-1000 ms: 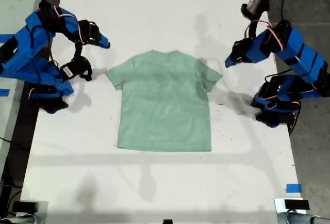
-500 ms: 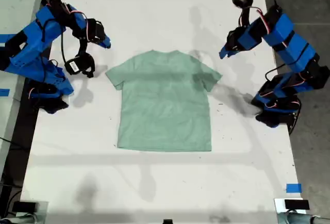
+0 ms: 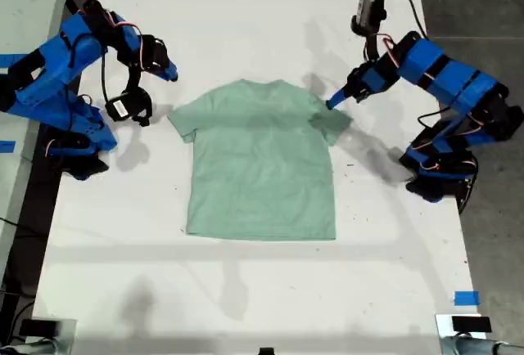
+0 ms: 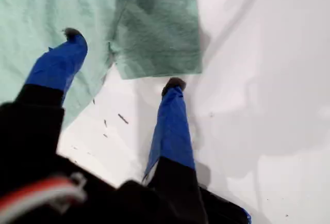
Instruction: Fold tshirt
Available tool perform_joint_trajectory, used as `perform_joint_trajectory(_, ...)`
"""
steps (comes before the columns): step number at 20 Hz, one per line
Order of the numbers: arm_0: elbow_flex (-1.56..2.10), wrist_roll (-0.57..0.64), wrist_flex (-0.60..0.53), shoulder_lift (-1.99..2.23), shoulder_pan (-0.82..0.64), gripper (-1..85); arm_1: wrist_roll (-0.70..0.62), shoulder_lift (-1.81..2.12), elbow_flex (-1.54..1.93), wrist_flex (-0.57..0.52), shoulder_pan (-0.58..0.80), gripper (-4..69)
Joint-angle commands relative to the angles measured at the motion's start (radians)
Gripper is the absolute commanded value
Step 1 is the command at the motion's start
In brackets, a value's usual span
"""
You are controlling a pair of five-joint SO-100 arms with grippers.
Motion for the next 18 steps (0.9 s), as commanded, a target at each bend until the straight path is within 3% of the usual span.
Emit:
perform_joint_trajectory(1,-0.009,-0.023,-0.015,0.049,0.029,2.9,-0.055,-0.032,0.067,-0.141,0.067,32.8)
perform_joint_trajectory(5,-0.012,-0.038,-0.020,0.046,0.043,2.9,-0.074,-0.262,0.095,-0.267,0.091,32.6)
perform_joint_trajectory(10,-0.017,-0.052,-0.020,0.044,0.058,2.8,-0.109,-0.430,-0.051,-0.189,0.080,28.2)
perform_joint_trajectory(11,-0.017,-0.055,-0.020,0.044,0.061,2.8,-0.117,-0.453,-0.071,-0.178,0.077,24.0)
perform_joint_trajectory(13,-0.017,-0.063,-0.020,0.044,0.069,2.8,-0.114,-0.503,-0.120,-0.146,0.078,4.2)
perform_joint_trajectory(15,-0.020,-0.069,-0.020,0.044,0.078,2.8,-0.109,-0.538,-0.169,-0.106,0.081,-0.8)
perform_joint_trajectory(18,-0.020,-0.074,-0.021,0.041,0.084,2.8,-0.141,-0.565,-0.319,-0.043,0.091,-1.5)
